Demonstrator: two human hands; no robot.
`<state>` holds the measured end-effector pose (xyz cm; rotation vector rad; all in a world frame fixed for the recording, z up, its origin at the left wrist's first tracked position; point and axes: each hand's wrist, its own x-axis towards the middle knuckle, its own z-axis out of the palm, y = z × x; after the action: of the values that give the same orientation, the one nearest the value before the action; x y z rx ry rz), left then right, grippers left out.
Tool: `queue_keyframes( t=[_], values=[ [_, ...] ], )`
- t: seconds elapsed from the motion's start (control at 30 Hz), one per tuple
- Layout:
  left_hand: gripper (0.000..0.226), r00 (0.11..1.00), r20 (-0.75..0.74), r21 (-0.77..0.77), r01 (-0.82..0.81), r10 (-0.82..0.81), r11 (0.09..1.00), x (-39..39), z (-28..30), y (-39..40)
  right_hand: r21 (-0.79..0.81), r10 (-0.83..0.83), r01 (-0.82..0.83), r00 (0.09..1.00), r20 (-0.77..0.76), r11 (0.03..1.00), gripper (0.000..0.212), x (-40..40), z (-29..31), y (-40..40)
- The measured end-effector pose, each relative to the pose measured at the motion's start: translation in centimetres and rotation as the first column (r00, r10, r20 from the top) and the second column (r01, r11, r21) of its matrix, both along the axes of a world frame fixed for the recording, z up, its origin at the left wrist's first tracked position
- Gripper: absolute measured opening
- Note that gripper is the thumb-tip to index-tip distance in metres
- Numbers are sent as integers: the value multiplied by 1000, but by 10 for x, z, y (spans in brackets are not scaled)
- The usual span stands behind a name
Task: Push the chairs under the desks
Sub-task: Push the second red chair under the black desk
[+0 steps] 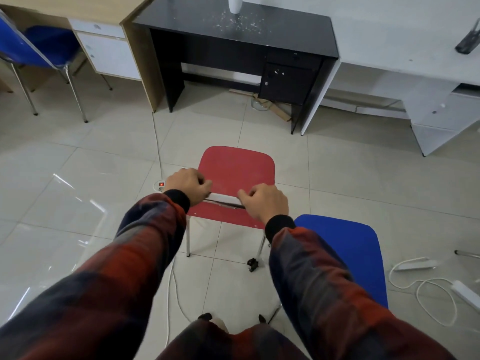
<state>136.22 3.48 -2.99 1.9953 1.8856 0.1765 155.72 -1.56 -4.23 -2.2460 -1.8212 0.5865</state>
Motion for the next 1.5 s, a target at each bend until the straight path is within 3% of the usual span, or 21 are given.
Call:
queue_keyframes(
  t=[0.37,0.7,0.9,1.27,1.5],
  values=[
    [35,999,43,16,25,-26,1000,8,13,73,-20,-34,34,999,4,999,50,9,22,72],
    [33,997,19,15,71,-71,997,-30,-1,99,-43,-98,98,995,7,994,68,-39,3,82],
    [32,998,26,39,48,-49,998,-34,2,112,1,-104,104,995,-2,995,63,-42,5,94],
    [36,998,60,42,-19,16,999,21,10,126,4,-47,47,999,-3,999,56,20,13,128],
    [34,999,23,-2,-41,41,999,-9,1,134,-38,-14,13,1000,-14,999,61,-13,3,128]
  ],
)
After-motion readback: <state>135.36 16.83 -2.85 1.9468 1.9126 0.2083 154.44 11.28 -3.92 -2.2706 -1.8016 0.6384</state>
